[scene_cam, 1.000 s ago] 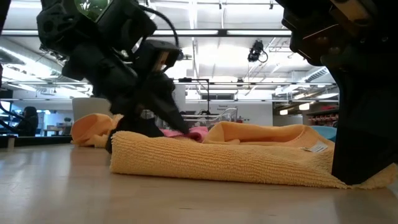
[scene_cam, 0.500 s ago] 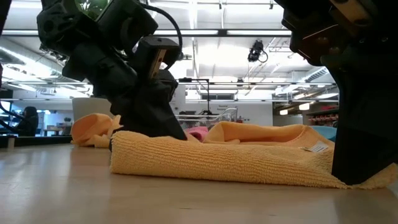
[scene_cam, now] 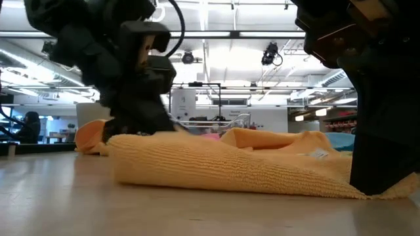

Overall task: Fold microfiber towels
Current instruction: Fold the bottom orange microfiber cloth

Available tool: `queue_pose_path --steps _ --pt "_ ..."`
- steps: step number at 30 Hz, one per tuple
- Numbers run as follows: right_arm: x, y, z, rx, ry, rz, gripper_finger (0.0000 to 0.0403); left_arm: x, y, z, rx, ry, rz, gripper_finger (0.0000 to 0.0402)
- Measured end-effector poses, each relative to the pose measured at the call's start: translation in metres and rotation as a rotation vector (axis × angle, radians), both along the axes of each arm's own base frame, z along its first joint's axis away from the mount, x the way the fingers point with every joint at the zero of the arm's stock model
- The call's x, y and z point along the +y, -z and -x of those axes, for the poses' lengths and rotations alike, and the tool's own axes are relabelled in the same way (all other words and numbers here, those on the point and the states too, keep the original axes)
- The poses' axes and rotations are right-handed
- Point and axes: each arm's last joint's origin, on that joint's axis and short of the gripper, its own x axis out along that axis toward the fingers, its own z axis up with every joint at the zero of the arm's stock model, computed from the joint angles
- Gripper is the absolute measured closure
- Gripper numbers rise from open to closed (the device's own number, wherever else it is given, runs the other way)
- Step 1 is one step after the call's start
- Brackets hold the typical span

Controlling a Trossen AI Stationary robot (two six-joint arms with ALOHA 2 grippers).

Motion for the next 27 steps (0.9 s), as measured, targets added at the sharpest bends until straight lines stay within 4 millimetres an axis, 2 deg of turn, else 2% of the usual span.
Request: queue_pose_path --steps 4,11,17,22,27 --pt "0.002 -0.005 -0.002 0.019 -0.023 0.006 0.0399 -0.005 0.003 0.004 0.022 -0.016 -0.059 0.0395" --pt "0.003 -0.007 -0.004 0.000 -0.052 0.005 0.0399 0.002 0.005 0.004 0.054 -0.032 -0.089 0.0395" --pt "0.006 -0.033 -0.011 -0.046 -0.085 0.031 0.0399 0.005 0.008 0.006 0.085 -0.024 -0.120 0.0395" --pt "-0.007 -0.041 -0.018 -0.059 -0.026 0.115 0.0399 0.006 0.008 0.006 0.087 -0.025 -0.125 0.0374" --pt "-0.031 -0.022 -0.025 -0.011 -0.004 0.135 0.0399 0.006 0.008 0.006 0.088 -0.028 -0.129 0.0333"
